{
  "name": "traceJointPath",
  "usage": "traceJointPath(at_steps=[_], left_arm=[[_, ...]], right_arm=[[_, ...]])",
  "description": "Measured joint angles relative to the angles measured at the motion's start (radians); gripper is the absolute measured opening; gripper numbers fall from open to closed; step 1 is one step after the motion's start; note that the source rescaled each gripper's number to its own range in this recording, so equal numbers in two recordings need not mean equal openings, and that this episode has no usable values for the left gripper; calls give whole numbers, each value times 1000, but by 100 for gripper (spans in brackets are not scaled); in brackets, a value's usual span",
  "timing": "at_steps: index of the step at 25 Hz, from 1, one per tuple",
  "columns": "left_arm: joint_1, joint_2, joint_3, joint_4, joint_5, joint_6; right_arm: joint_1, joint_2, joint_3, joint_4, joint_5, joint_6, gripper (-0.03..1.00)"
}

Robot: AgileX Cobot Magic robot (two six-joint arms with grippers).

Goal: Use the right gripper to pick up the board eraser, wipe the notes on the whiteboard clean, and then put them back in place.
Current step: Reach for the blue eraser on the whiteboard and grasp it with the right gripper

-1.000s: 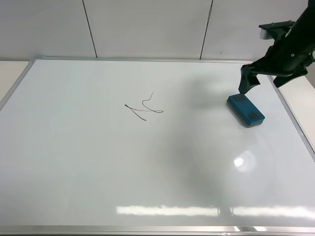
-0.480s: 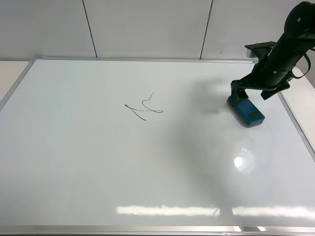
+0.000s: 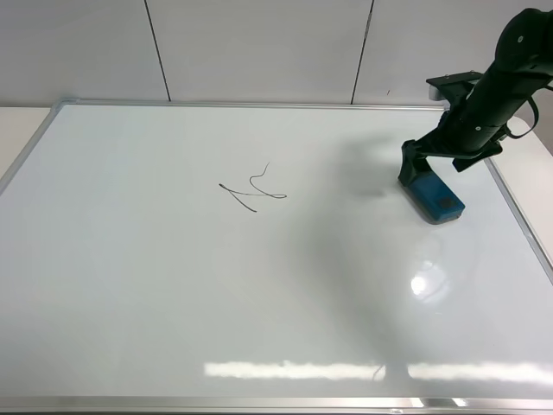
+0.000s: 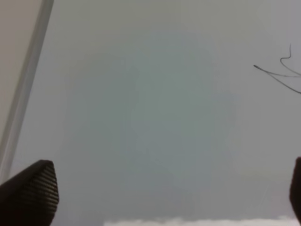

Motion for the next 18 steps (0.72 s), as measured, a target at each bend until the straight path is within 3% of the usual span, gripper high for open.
traceJointPath(at_steps=[18], left_arm=[[0,0,0,0,0,0]], right_arm=[[31,73,0,5,-17,-26,100]])
